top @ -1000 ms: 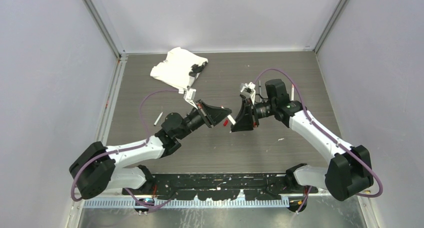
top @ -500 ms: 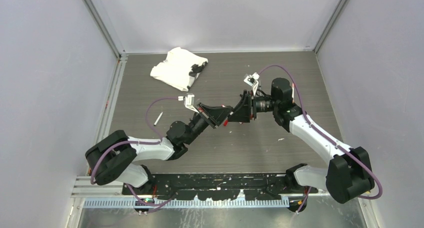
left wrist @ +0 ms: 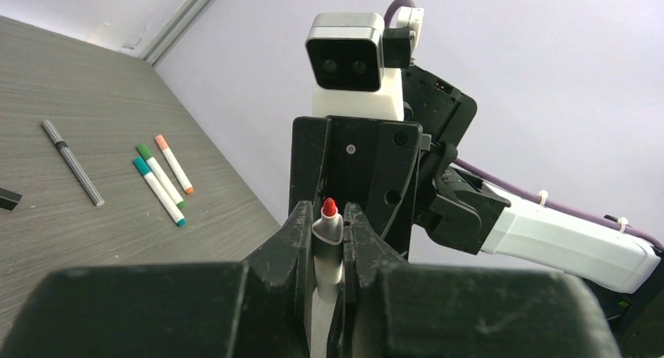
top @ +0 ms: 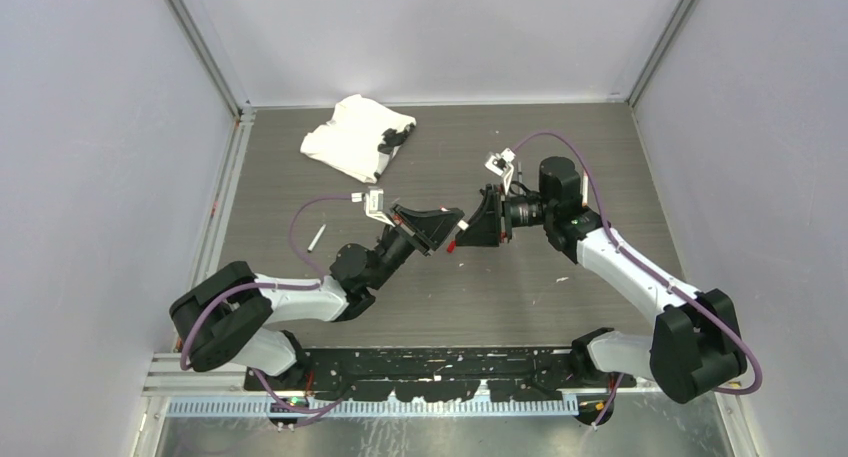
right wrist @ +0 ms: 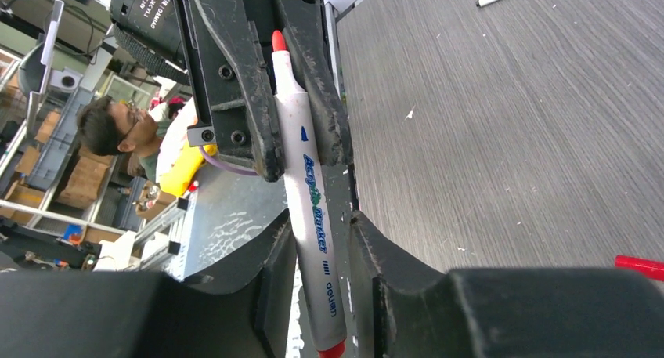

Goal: Insert the pens into the pen caps
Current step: Pick up the pen from the center of the board.

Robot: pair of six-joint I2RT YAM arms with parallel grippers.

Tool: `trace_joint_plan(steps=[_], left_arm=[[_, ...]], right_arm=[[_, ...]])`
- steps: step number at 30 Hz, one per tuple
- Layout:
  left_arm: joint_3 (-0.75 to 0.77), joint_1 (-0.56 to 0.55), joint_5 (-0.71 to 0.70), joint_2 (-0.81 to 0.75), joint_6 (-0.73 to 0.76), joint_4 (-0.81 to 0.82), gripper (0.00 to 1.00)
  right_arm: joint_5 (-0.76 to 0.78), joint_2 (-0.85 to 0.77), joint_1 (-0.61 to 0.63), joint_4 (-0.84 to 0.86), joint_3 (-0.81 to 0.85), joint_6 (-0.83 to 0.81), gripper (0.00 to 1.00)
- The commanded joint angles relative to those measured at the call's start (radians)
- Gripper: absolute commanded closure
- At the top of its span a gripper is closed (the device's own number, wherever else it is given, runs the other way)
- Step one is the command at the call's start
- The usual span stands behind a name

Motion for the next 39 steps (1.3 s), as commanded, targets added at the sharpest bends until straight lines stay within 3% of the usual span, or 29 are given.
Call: trace_joint_plan(steps=[1, 10, 29, 31, 34, 37, 39], left_arm=[[0.003, -0.003, -0.016, -0.015, 0.02, 0.07, 0.99], [0.012, -0.002, -0.008, 0.005, 0.005, 0.07, 0.99], [0.023, -0.002, 0.01, 0.037, -0.023, 0.07, 0.99], [0.021, -0.003, 0.009, 0.036, -0.022, 0.07, 0.99], [0.02, -0.002, 0.01, 0.038, -0.024, 0.07, 0.99], [0.018, -0.002, 0.002, 0.038, -0.029, 0.07, 0.99], [0.005, -0.003, -0.023, 0.031, -0.037, 0.07, 0.83]], right_arm=[[-0.03, 0.002, 0.0, -0.004, 0.039, -0.031, 0.65], [-0.055, 0.001, 0.003, -0.004, 0.044, -0.036, 0.71], [-0.052, 0.006, 0.007, -0.005, 0.046, -0.03, 0.71], [-0.053, 0.006, 0.007, -0.004, 0.045, -0.03, 0.76], [-0.061, 0.009, 0.007, -0.006, 0.051, -0.03, 0.95], [-0.074, 0.008, 0.007, -0.022, 0.058, -0.045, 0.99], [-0.081, 0.007, 0.005, -0.073, 0.072, -0.096, 0.99]])
